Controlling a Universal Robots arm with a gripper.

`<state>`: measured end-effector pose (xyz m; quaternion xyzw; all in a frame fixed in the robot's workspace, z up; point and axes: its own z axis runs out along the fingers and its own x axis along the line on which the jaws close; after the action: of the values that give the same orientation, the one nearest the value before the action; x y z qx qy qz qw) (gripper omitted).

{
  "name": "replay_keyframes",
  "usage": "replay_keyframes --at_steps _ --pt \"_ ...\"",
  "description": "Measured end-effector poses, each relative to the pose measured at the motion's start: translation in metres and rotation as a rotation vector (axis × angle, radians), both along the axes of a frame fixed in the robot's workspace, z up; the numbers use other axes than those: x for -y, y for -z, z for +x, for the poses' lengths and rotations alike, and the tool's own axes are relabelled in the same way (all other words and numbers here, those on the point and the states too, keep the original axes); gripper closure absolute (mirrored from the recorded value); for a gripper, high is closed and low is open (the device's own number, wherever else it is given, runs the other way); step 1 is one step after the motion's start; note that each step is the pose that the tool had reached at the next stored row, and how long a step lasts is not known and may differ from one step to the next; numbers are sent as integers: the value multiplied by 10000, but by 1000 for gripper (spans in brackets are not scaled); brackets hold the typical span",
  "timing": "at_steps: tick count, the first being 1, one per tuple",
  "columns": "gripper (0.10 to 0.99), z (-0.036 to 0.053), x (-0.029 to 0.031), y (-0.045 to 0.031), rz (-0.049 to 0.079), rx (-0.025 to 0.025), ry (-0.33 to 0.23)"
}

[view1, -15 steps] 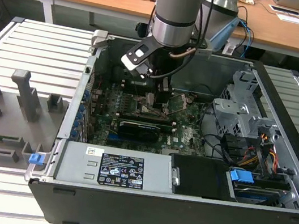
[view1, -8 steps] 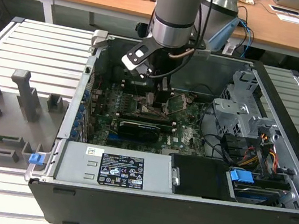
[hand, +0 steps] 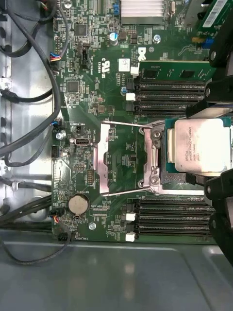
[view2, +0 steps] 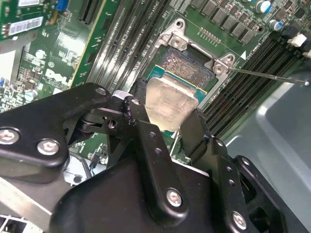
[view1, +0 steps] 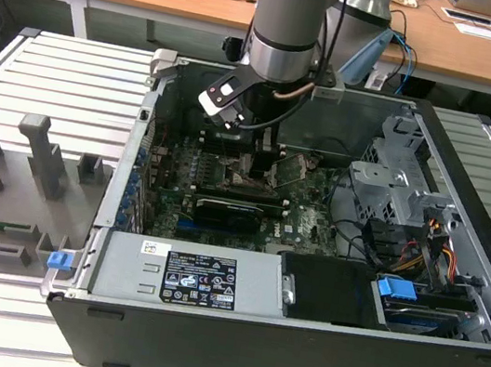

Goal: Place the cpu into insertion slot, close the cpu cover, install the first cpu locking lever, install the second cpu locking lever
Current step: 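Place the cpu into insertion slot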

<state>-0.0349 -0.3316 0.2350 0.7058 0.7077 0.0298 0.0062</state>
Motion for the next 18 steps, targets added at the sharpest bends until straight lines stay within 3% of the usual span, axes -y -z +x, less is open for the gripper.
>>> replay_keyframes --at_steps 8,18 --pt "561 -8 -81 96 1 0 0" --pt "561 -58 -125 202 0 0 40"
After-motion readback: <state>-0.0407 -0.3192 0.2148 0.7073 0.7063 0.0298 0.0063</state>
